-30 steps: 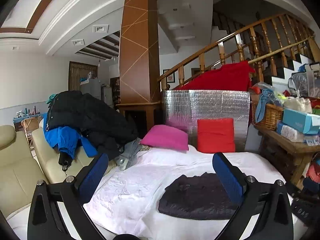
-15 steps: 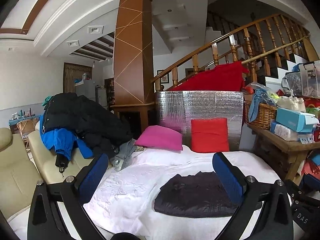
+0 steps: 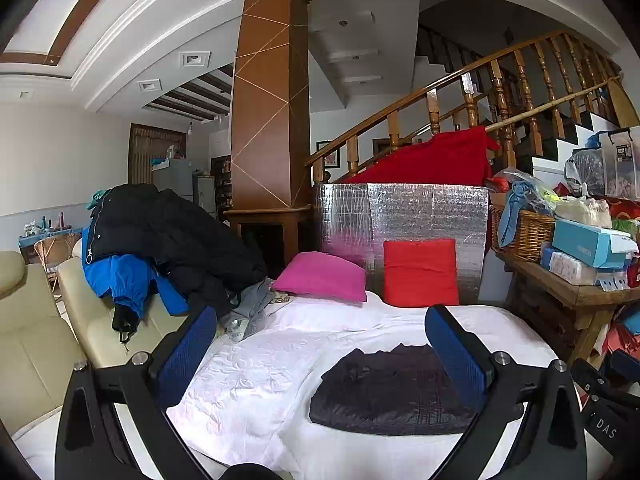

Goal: Fold large clothes

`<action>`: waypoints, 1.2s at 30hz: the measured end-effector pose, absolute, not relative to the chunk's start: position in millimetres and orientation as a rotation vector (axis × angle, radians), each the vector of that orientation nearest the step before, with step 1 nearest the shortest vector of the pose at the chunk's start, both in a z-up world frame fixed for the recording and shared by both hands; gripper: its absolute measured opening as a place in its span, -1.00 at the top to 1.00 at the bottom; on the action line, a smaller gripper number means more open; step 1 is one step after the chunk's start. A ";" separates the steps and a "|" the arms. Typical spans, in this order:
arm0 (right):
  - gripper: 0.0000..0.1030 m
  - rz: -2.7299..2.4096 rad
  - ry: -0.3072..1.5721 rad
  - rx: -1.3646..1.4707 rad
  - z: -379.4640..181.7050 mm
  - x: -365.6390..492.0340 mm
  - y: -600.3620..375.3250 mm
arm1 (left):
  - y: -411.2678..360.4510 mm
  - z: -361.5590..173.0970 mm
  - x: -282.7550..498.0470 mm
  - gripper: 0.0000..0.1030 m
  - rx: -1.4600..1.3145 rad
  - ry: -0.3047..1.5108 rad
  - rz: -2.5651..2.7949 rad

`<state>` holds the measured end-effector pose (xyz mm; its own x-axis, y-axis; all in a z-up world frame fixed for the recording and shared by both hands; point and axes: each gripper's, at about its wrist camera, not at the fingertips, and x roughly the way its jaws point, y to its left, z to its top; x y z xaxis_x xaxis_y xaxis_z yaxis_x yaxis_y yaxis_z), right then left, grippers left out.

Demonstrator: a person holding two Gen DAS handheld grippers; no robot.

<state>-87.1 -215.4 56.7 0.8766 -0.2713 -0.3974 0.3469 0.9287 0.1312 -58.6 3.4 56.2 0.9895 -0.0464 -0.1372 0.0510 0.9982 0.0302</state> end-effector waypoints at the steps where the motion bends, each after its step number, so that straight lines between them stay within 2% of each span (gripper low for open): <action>1: -0.46 -0.324 0.384 0.202 56.7 -87.0 -215.6 | 3.4 55.7 -58.6 -1.00 0.035 0.139 -0.049; 36: -0.46 -0.324 0.375 0.209 57.8 -84.7 -211.7 | -0.9 49.6 -58.5 -1.00 0.047 0.152 -0.045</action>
<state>-84.7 -211.7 57.8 0.8802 -0.2700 -0.3902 0.3466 0.9275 0.1400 -58.5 -0.9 49.6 0.9874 -0.0408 -0.1526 0.0480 0.9979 0.0437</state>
